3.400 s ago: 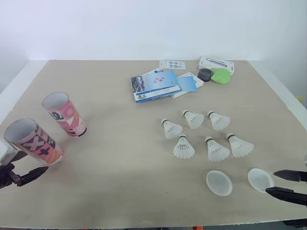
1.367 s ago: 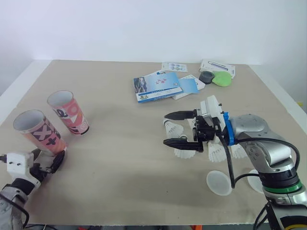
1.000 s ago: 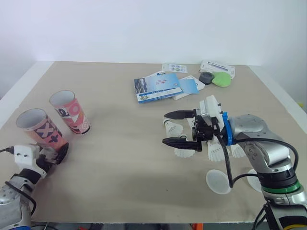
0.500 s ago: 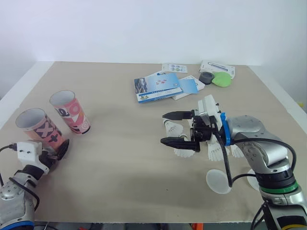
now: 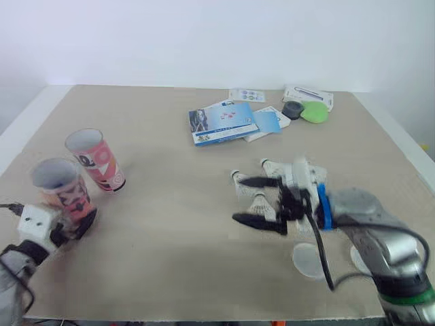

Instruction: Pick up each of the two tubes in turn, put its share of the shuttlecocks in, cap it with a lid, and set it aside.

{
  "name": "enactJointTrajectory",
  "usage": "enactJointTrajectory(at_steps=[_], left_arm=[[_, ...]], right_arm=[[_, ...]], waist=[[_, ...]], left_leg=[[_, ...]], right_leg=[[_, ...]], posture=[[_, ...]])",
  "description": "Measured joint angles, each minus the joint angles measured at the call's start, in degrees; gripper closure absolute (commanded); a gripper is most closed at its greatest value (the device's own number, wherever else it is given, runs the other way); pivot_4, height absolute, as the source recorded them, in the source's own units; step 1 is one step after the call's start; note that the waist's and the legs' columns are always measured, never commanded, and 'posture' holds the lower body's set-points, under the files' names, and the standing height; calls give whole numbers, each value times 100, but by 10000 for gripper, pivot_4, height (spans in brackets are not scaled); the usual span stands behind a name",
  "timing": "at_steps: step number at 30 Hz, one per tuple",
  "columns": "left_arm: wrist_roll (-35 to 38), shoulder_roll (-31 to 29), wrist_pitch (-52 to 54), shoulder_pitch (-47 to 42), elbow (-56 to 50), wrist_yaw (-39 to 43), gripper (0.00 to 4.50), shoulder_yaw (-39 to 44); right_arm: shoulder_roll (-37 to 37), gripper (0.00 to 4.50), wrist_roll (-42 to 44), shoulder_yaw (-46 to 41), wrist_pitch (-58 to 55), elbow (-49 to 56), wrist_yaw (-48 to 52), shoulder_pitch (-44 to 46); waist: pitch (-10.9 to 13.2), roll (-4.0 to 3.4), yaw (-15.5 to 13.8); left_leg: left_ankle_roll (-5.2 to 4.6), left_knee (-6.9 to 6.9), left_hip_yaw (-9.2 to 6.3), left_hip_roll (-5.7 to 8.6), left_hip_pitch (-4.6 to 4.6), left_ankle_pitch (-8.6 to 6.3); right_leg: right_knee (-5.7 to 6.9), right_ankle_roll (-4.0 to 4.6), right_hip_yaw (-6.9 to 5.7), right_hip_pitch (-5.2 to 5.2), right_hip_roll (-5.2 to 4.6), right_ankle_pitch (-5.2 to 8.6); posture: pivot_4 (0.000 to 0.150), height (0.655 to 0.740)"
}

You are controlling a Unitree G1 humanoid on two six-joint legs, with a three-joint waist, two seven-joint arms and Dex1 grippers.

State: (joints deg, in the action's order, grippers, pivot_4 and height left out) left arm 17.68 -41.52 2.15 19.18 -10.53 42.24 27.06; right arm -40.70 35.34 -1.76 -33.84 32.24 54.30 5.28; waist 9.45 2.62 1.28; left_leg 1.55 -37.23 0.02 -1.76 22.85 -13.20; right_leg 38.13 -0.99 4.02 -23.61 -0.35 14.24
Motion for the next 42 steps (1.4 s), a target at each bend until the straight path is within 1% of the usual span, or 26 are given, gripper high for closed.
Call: enactJointTrajectory(at_steps=[1,2,5,8,11,13,16,17,18,21,27,31,34,38,42], left_arm=[[25,-194,135,61,-231,127,3968,31],[30,-407,246,107,-465,257,3968,38],[-14,-930,531,230,-885,650,3968,-57],[-92,-1317,902,148,-1093,910,3968,-378],[-279,-1853,1287,-510,-1142,1113,3968,-874],[-397,-2073,1492,-1018,-1132,1212,3968,-1217],[-679,-2207,1703,-1743,-1052,1313,3968,-1889],[-730,-2209,1751,-1885,-1041,1333,3968,-2027],[-798,-2220,1848,-2095,-1017,1386,3968,-2247],[-923,-2237,2051,-2502,-966,1573,3968,-2641],[-1085,-2341,2411,-2928,-965,1858,3968,-2972],[-1140,-2368,2462,-3163,-920,2085,3968,-3140],[-1103,-2528,2517,-3379,-889,2462,3968,-3310],[-1084,-2657,2435,-3621,-742,2972,3968,-3467],[-1167,-2684,2108,-3841,-456,3255,3968,-3645]], right_arm=[[1,0,53,-76,-90,188,-142,-215],[1,0,97,-152,-144,405,-286,-400],[8,0,111,-347,-156,938,-619,-1095],[104,0,95,-371,-154,1074,-891,-1459],[97,0,-144,-395,-69,1133,-1121,-1809],[99,0,-361,-328,-45,1105,-1272,-1876],[247,0,-731,-102,23,925,-1588,-1745],[312,0,-809,-33,26,868,-1670,-1689],[398,0,-922,47,27,797,-1804,-1616],[696,0,-1026,135,-32,735,-2161,-1540],[1185,0,-964,144,-331,734,-2675,-1462],[1327,0,-942,138,-451,735,-2865,-1465],[1407,0,-948,133,-490,737,-2999,-1461],[1484,0,-1054,151,-486,737,-3217,-1489],[1626,0,-1315,261,-441,735,-3471,-1547]], waist=[[6,-20,-11],[7,-33,-8],[6,-33,11],[11,-29,40],[13,-23,15],[15,-27,14],[16,-24,23],[16,-24,41],[16,-25,49],[16,-25,50],[16,-27,35],[16,-27,37],[15,-27,36],[16,-27,36],[16,-27,33]], left_leg=[[0,-1,-3,2,8,0],[-1,-2,-2,2,15,0],[-2,-4,11,-1,12,0],[-8,-7,15,-6,10,3],[-20,-8,14,-3,10,14],[-23,-8,21,-2,9,16],[-23,-8,31,0,13,15],[-21,-8,32,-1,19,14],[-22,-6,35,0,27,14],[-20,-4,23,-1,52,10],[-21,-1,13,-1,49,8],[-22,-8,18,-2,45,9],[-22,-10,17,-1,46,9],[-22,-10,15,1,48,9],[-22,-9,14,-3,48,9]], right_leg=[[1,-10,0,-9,-4,5],[1,-40,2,-16,-3,19],[0,-39,2,-16,6,18],[0,-15,7,-18,13,21],[0,-13,1,-16,22,20],[0,-15,2,-16,22,19],[0,-19,8,-21,25,16],[0,-22,10,-28,26,14],[1,-43,13,-34,27,2],[1,-44,14,-49,43,10],[4,-44,16,-45,50,17],[5,-43,17,-42,51,11],[5,-43,16,-41,53,11],[6,-41,16,-43,62,11],[7,-35,18,-45,73,9]], posture=[[1500,7400],[1500,7400],[1500,7400],[1500,7400],[1500,7400],[1500,7400],[1500,7400],[1500,7400],[1500,7400],[1500,7400],[1500,7400],[1500,7400],[1500,7400],[1500,7400],[1500,7400]])
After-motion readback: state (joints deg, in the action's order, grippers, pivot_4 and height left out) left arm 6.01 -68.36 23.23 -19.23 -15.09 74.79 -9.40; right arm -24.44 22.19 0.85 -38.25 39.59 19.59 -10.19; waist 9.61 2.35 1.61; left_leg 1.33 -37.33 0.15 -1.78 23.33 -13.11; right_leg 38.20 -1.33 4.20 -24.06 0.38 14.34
